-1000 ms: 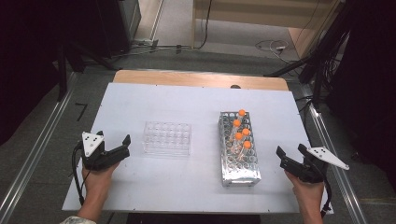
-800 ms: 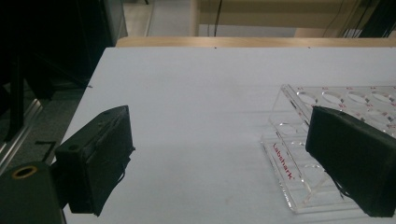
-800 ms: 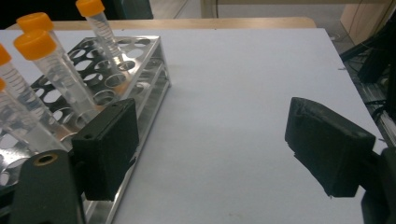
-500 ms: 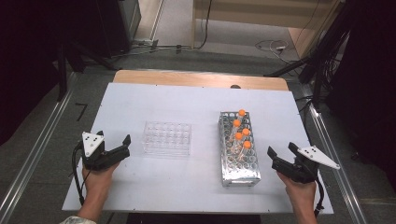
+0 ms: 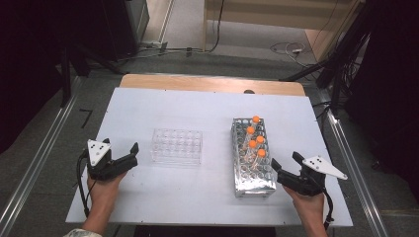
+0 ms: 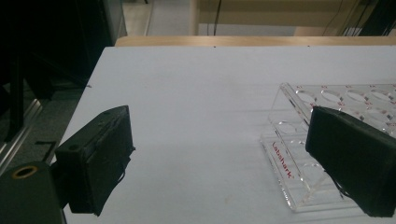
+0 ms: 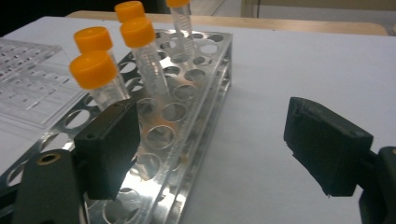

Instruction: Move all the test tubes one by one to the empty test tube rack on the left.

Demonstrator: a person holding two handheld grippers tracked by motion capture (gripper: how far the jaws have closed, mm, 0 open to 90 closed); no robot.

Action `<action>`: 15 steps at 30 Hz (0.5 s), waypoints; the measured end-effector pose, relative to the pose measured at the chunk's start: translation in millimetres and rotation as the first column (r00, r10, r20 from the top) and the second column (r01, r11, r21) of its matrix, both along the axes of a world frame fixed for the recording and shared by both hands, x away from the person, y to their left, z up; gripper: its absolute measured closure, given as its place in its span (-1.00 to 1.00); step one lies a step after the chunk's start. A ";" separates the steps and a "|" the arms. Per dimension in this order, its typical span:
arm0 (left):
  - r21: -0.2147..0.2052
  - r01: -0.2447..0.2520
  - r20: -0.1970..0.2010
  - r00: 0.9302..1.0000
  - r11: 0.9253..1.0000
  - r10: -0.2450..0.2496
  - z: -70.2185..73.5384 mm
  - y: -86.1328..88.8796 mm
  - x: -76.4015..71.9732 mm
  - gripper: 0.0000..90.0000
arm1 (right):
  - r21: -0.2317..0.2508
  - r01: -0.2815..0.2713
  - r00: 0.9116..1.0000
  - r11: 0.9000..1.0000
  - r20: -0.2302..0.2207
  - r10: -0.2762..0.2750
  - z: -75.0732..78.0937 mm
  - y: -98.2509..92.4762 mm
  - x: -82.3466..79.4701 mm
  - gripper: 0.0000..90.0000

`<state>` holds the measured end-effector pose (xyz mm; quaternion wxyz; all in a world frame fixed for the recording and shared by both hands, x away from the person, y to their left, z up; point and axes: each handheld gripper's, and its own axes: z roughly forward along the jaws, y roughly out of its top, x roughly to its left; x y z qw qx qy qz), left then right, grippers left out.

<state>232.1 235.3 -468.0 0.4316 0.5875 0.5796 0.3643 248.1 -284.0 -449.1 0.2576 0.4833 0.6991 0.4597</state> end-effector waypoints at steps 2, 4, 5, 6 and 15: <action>0.000 -0.001 0.000 1.000 1.000 0.001 0.0 -0.1 -0.1 -0.83 | 0.006 -0.018 1.000 1.000 0.000 0.018 -0.5 3.6 -0.3 -0.62; 0.000 -0.002 0.000 1.000 1.000 0.002 0.0 0.0 -0.2 -0.83 | 0.005 -0.039 0.999 0.999 0.009 0.039 -1.0 6.7 -0.7 -0.59; 0.000 -0.002 0.000 1.000 1.000 0.002 0.0 0.0 -0.2 -0.83 | 0.002 -0.046 0.999 0.999 0.015 0.046 -1.3 7.9 -1.0 -0.58; -0.001 -0.002 0.001 1.000 1.000 0.002 -0.1 0.1 -0.2 -0.83 | 0.000 -0.052 0.998 0.999 0.020 0.052 -1.5 9.0 -1.3 -0.56; 0.002 -0.001 -0.002 1.000 1.000 0.001 -0.2 -0.3 0.0 -0.83 | -0.021 -0.102 0.995 0.995 0.015 0.102 -5.1 19.4 -0.8 -0.48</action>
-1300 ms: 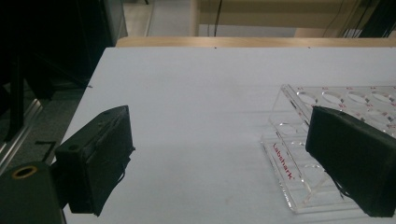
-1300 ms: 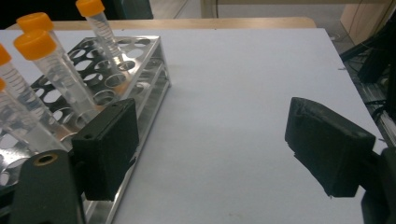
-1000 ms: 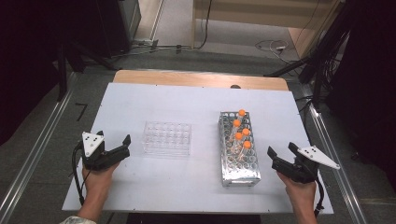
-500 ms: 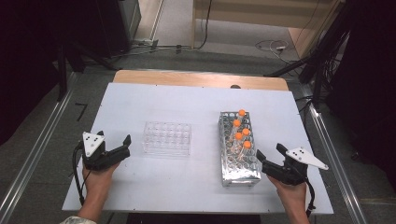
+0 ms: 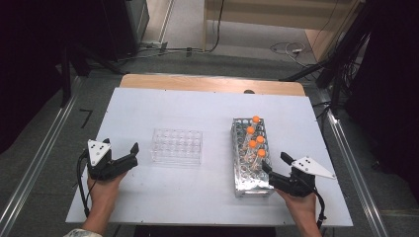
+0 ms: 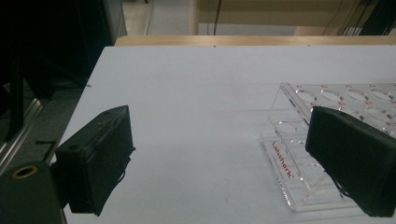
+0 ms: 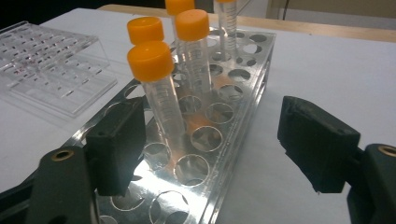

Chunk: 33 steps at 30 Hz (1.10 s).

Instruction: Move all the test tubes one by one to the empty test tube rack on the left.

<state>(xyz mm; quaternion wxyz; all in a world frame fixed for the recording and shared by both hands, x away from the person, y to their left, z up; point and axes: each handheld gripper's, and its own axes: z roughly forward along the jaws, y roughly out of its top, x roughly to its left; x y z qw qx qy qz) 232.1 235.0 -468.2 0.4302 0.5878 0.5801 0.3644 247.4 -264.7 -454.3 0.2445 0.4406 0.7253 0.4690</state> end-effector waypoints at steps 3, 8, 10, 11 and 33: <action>0.000 0.000 -0.001 1.000 1.000 0.000 -0.1 0.1 0.1 -0.83 | -0.014 -0.014 1.000 1.000 0.008 0.014 -1.8 4.7 0.4 -0.42; -0.003 -0.001 0.000 1.000 1.000 0.001 -0.3 0.3 -0.3 -0.83 | -0.030 -0.038 0.999 0.999 0.008 0.038 -4.3 8.1 3.9 -0.28; -0.003 -0.001 0.000 1.000 1.000 0.001 -0.3 0.3 -0.2 -0.83 | -0.024 -0.046 0.999 0.999 0.009 0.046 -4.5 7.9 5.3 -0.21; -0.001 -0.002 -0.001 1.000 1.000 0.002 -0.4 0.2 -0.2 -0.83 | -0.026 -0.048 0.999 0.999 0.014 0.048 -4.5 8.1 5.7 -0.19; 0.000 -0.004 -0.001 1.000 1.000 0.004 -0.6 0.3 -0.6 -0.83 | -0.033 -0.162 0.987 0.986 0.018 0.162 -9.4 13.9 13.3 0.35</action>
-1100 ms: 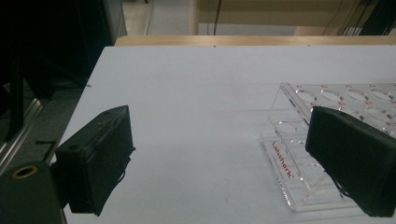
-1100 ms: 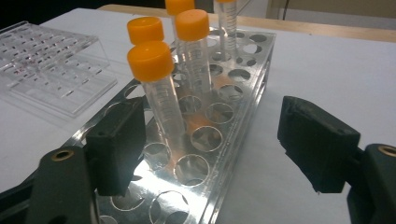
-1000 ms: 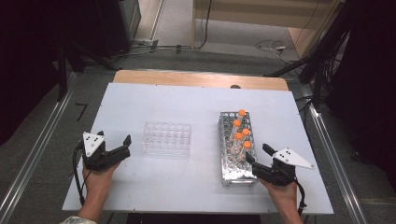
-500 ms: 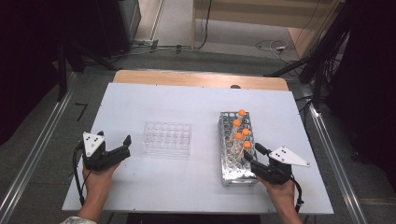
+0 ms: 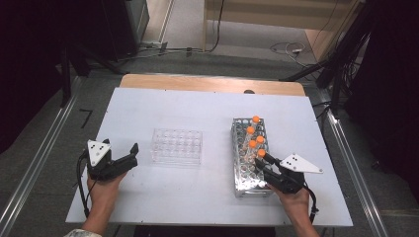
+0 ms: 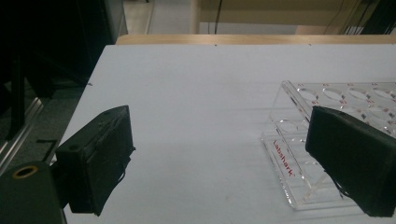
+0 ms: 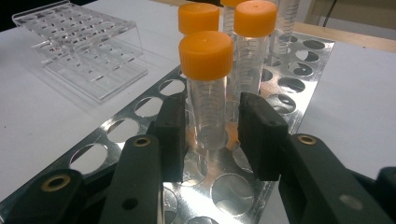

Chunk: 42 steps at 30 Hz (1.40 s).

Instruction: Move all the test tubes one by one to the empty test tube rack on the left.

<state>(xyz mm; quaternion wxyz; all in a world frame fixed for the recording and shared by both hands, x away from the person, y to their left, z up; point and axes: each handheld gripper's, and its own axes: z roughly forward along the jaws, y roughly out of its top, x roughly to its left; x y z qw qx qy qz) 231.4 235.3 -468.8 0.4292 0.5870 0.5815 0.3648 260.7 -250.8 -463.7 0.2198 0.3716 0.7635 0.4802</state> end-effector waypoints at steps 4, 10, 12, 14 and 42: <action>0.000 0.000 0.000 1.000 1.000 0.000 -0.1 -0.5 0.0 -0.83 | 0.002 -0.008 1.000 1.000 -0.005 0.008 -1.8 1.8 2.3 0.36; -0.001 0.001 -0.002 1.000 1.000 -0.001 0.0 0.3 -0.2 -0.83 | -0.009 -0.005 1.000 1.000 0.004 0.005 -3.7 7.8 2.7 0.44; -0.001 0.000 -0.002 1.000 1.000 0.000 0.0 0.1 -0.4 -0.83 | -0.002 -0.002 1.000 1.000 0.003 0.002 -4.2 7.0 3.4 0.49; -0.001 0.000 0.000 1.000 1.000 0.000 0.0 0.0 -0.5 -0.83 | -0.001 0.004 1.000 1.000 0.006 -0.004 -4.6 6.2 3.3 0.53; 0.001 0.020 0.004 1.000 1.000 -0.020 1.3 -3.9 -0.5 -0.83 | 0.026 0.049 0.997 0.998 0.058 -0.050 23.9 3.3 -3.0 0.59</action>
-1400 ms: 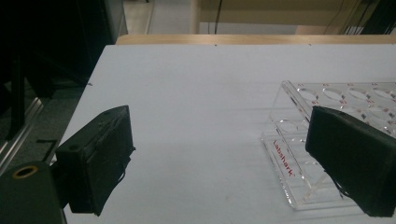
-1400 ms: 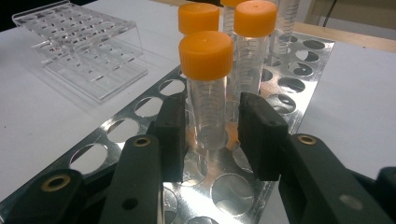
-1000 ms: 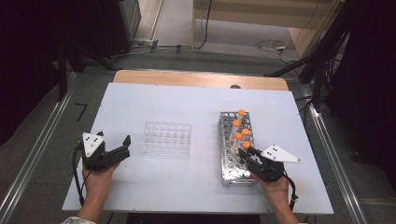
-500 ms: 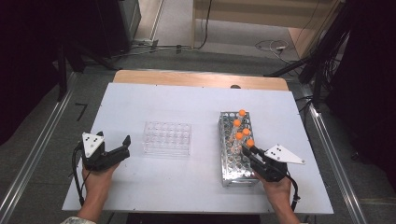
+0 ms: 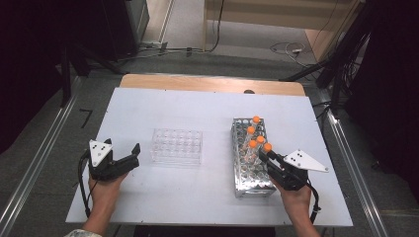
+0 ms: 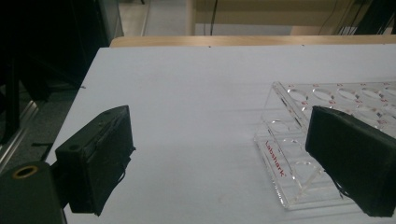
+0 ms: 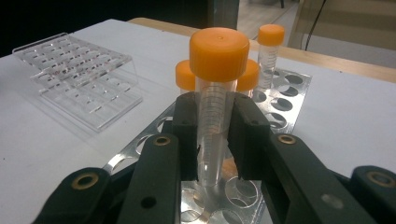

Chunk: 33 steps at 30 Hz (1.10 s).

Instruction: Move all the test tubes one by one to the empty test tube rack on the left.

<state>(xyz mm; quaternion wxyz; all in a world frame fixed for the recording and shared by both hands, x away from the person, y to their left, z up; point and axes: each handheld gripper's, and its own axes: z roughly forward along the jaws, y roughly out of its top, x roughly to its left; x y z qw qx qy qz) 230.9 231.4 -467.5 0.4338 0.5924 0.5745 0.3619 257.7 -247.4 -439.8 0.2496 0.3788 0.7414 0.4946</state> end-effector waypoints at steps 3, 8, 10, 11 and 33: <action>-0.001 0.004 0.002 1.000 1.000 -0.004 0.2 -1.7 0.4 -0.83 | -0.004 0.002 1.000 1.000 0.009 -0.002 2.5 1.0 -0.1 0.59; 0.001 0.009 0.003 1.000 1.000 -0.009 0.6 -3.4 0.5 -0.83 | -0.006 0.000 1.000 1.000 0.012 0.001 3.6 2.8 1.5 0.59; -0.002 0.008 0.004 1.000 1.000 -0.008 0.7 -3.4 0.4 -0.83 | -0.003 0.001 1.000 1.000 0.012 -0.001 4.7 2.2 1.0 0.59; -0.002 0.008 0.004 1.000 1.000 -0.008 0.7 -3.4 0.4 -0.83 | -0.001 0.003 1.000 1.000 0.010 -0.003 5.8 1.6 0.7 0.59; -0.025 0.049 0.036 0.998 0.998 -0.048 8.4 -11.8 -4.6 -0.83 | 0.043 -0.043 0.999 0.998 0.018 0.043 31.4 11.6 -14.8 0.59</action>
